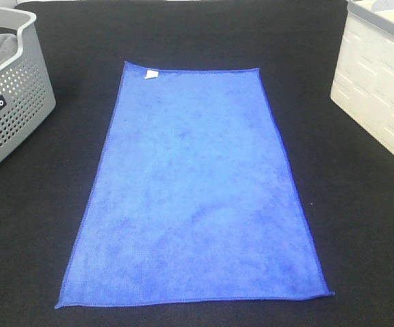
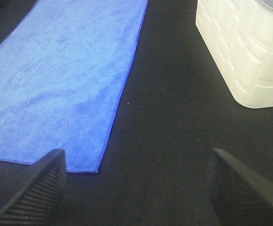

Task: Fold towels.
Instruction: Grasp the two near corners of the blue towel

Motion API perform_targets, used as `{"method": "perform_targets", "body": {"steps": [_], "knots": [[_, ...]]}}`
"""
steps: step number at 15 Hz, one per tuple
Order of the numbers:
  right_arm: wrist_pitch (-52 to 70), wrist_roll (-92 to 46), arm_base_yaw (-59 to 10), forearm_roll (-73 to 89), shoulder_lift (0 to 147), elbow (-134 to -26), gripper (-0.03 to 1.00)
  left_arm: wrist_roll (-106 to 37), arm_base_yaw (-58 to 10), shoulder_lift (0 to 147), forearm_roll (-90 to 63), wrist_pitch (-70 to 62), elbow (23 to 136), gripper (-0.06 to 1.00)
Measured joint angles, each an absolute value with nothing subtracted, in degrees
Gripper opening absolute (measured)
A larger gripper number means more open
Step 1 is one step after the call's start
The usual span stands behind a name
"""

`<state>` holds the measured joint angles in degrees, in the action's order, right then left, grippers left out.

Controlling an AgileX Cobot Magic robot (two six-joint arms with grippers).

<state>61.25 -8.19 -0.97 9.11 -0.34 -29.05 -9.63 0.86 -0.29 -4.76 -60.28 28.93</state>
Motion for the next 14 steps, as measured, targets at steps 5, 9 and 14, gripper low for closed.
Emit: {"method": "perform_targets", "body": {"steps": [5,9,14], "knots": [[61.2,-8.2,-1.0,9.1,-0.3,-29.0,0.77,-9.6,0.9,-0.3,-4.8,-60.3,28.9,0.59],[61.2,-8.2,-1.0,9.1,-0.3,-29.0,0.77,-9.6,0.9,-0.3,-4.8,-60.3,28.9,0.59],[61.2,-8.2,-1.0,9.1,-0.3,-29.0,0.77,-9.6,0.9,-0.3,-4.8,-60.3,28.9,0.59]]}}
